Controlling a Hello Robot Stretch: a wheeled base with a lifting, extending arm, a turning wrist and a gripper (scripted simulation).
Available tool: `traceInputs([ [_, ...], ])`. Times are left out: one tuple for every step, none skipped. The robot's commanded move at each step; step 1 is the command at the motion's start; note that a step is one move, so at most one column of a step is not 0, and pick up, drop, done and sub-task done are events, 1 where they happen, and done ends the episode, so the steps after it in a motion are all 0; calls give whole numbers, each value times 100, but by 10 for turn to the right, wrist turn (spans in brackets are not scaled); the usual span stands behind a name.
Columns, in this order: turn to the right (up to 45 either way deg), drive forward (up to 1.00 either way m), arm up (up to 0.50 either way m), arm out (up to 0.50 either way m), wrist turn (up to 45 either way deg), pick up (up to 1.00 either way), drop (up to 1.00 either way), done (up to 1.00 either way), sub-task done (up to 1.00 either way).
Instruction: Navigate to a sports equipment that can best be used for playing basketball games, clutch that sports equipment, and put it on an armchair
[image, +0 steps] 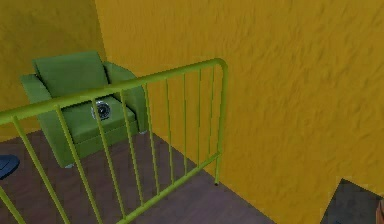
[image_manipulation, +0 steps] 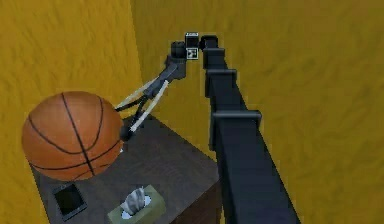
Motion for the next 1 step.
traceInputs([
  [0, 0, 0, -44, 0, 0, 0, 0, 0],
])
